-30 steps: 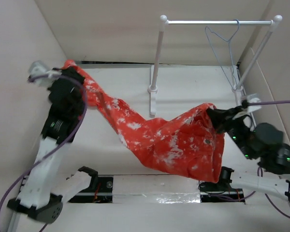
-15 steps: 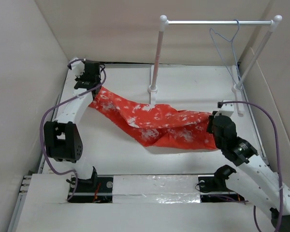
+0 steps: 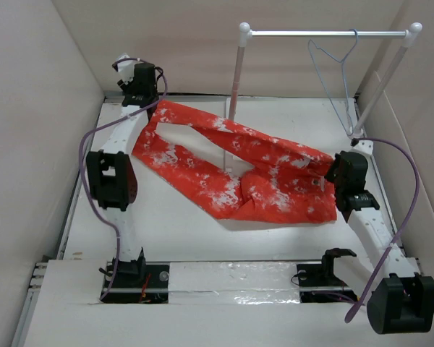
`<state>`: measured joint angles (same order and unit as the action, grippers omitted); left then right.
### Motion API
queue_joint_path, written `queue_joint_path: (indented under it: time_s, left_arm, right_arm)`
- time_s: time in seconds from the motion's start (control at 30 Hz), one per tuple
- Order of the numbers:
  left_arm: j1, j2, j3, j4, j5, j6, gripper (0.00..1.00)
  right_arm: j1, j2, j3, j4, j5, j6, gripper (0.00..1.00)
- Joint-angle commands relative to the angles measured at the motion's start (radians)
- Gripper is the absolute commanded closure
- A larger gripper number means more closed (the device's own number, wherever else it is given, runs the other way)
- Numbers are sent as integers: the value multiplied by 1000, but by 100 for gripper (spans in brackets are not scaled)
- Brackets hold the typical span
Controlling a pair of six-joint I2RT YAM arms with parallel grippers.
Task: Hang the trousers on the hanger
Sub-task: Flatten out the trousers at the center of the board.
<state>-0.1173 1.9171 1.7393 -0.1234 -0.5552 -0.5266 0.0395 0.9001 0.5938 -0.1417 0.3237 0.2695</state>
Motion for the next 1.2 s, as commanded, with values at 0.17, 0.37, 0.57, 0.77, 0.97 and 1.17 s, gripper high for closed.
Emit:
queue_joint_path:
  time_s: [0.17, 0.37, 0.57, 0.77, 0.97, 1.17]
  left_arm:
    - [-24, 182, 203, -95, 31, 80, 21]
    - [-24, -102, -268, 43, 72, -131, 26]
    - [-4, -354, -746, 252, 97, -295, 29]
    - [70, -276, -776, 213, 179, -312, 28]
    - [91, -116, -679, 146, 218, -319, 52]
    - [111, -66, -664, 140, 245, -334, 100]
  right_arm:
    - [-30, 99, 98, 155, -113, -22, 38]
    - [94, 4, 44, 182, -149, -70, 17]
    - [279, -93, 72, 51, -146, -142, 79]
    - [447, -205, 5, 13, -196, -136, 100]
    - [575, -274, -38, -38, -183, -122, 86]
    - [594, -329, -123, -47, -195, -83, 67]
